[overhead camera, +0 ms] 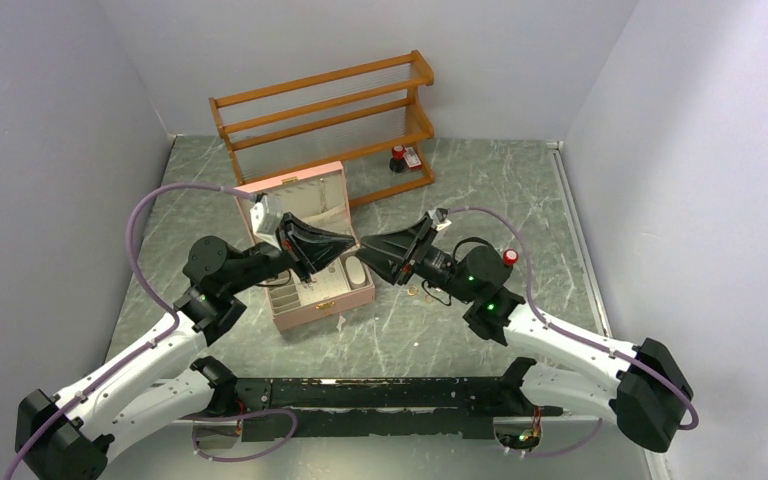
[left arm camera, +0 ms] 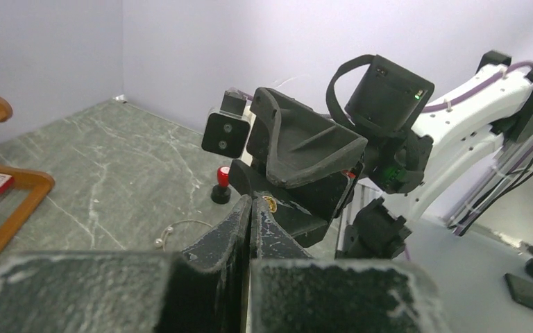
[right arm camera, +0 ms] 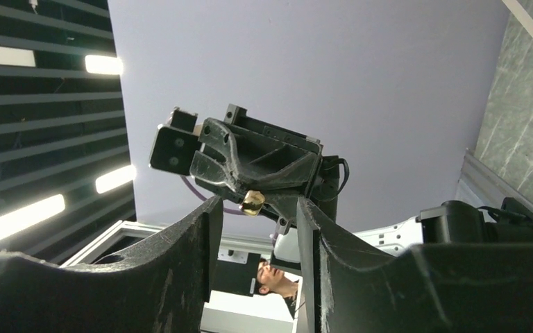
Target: Organize the mixed jewelry
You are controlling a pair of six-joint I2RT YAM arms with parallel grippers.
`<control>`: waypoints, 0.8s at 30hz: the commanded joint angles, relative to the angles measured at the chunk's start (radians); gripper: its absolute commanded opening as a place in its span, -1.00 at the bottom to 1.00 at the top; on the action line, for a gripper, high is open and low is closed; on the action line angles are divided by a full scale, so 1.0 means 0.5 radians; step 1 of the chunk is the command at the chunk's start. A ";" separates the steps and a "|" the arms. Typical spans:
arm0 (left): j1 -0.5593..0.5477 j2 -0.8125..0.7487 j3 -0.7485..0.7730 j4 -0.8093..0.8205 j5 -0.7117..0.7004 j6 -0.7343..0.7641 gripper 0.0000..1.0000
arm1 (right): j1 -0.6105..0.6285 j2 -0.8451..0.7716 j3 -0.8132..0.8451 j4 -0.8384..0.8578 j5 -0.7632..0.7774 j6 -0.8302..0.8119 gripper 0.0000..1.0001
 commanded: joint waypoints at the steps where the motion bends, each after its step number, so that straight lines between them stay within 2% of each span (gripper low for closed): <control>1: 0.008 -0.015 0.011 0.071 0.089 0.222 -0.89 | -0.011 0.047 0.061 0.055 -0.053 0.031 -0.06; 10: 0.009 -0.054 0.089 -0.159 0.151 0.556 -0.90 | -0.022 0.060 0.073 0.058 -0.063 0.045 -0.12; 15: 0.009 -0.075 0.073 -0.155 0.143 0.560 -0.89 | -0.026 0.056 0.068 0.070 -0.066 0.040 -0.23; 24: 0.010 -0.072 0.055 -0.101 0.160 0.512 -0.90 | -0.029 0.063 0.045 0.090 -0.074 0.049 -0.29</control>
